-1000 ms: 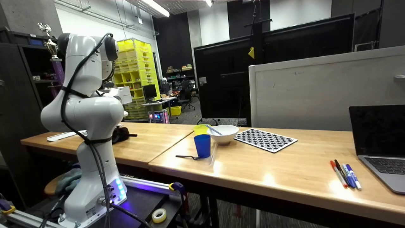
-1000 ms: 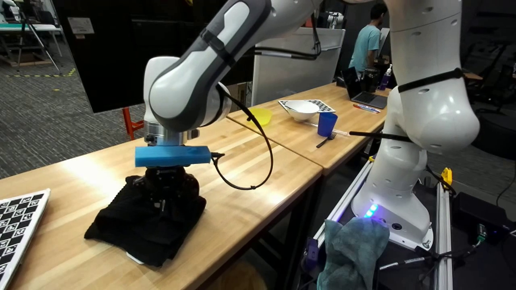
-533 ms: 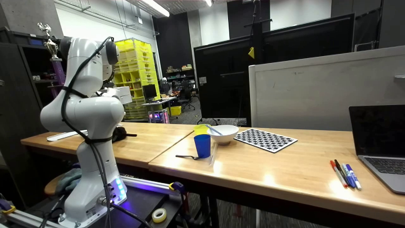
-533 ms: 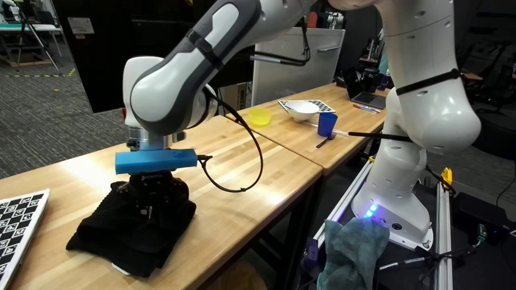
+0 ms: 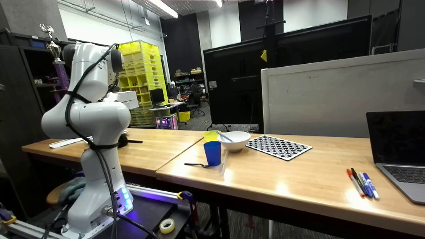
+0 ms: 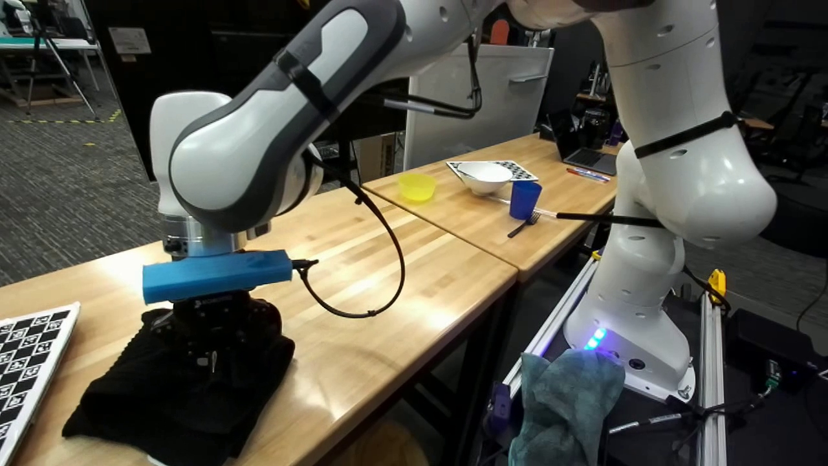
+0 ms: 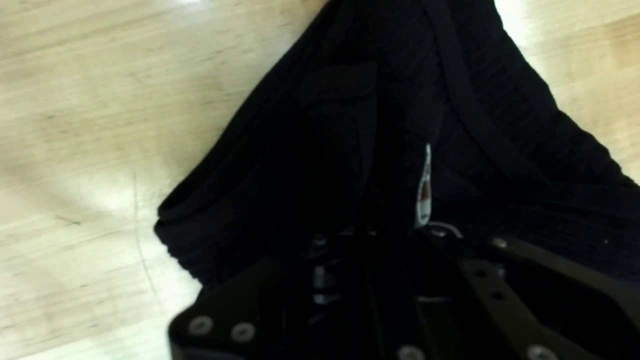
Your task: Use the towel to wipe the table
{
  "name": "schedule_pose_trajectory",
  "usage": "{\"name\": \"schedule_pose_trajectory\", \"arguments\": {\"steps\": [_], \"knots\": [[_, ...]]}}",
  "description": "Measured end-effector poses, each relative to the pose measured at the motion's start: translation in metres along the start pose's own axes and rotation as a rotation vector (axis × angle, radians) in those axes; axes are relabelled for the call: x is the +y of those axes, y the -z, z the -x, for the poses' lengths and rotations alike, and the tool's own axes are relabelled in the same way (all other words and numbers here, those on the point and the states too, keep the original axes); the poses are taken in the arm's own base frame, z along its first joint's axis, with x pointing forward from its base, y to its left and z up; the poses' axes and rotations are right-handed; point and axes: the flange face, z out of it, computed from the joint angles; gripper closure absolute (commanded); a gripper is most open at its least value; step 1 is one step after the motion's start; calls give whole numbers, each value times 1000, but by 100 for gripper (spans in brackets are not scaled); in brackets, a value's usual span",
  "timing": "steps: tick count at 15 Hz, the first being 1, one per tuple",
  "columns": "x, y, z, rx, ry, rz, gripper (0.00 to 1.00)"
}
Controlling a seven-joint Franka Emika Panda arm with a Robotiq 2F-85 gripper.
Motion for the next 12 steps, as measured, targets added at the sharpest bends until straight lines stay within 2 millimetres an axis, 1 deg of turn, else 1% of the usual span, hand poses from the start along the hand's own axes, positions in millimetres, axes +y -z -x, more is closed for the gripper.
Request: {"name": "schedule_pose_trajectory", "arguments": {"steps": [9, 12], "knots": [[-46, -10, 23, -28, 74, 34, 97], [-60, -13, 27, -47, 93, 58, 97]]}}
